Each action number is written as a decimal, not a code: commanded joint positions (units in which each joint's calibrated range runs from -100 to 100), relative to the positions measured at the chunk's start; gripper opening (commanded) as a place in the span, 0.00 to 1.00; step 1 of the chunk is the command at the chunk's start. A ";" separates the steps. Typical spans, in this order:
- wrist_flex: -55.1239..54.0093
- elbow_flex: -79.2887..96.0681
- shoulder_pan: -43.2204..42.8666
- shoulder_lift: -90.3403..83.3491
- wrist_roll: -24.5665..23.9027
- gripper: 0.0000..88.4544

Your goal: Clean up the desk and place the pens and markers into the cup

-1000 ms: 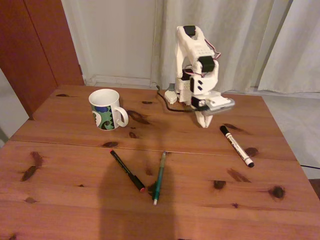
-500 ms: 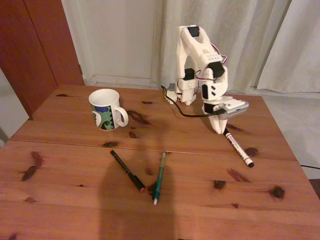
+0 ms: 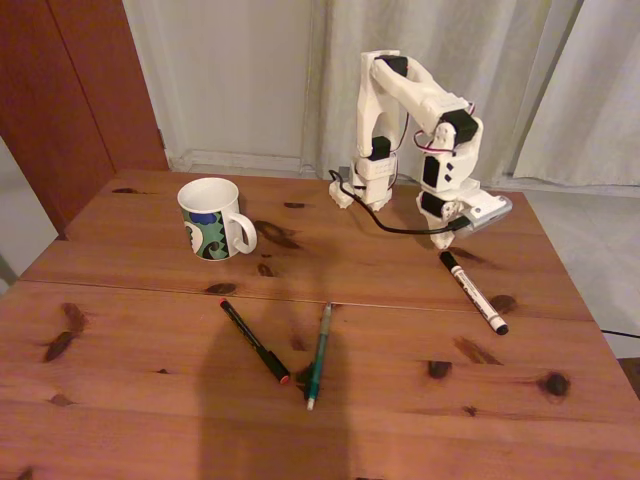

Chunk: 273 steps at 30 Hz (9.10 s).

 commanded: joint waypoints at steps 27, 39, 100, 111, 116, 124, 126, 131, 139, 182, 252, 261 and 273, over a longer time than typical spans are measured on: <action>-9.31 -6.19 -1.65 6.93 -2.77 0.01; -13.61 -2.58 -1.73 6.93 -2.77 0.12; -21.87 -0.24 -4.86 14.88 -2.77 0.14; -21.87 1.29 -4.38 14.54 -2.77 0.01; -21.87 1.74 -2.05 10.99 -2.77 0.01; -25.92 5.62 11.62 -9.45 -2.56 0.01; -30.30 8.87 15.72 -13.59 -2.56 0.01; -44.07 18.34 24.57 -21.62 -2.72 0.01; -62.04 27.53 36.47 -28.15 -2.83 0.01; -69.87 38.62 72.18 -42.63 -7.86 0.01; -33.92 16.80 55.29 -31.13 -3.82 0.01; -16.02 -0.15 47.33 -18.72 -3.87 0.01; -9.92 -11.69 39.13 -2.09 -4.35 0.01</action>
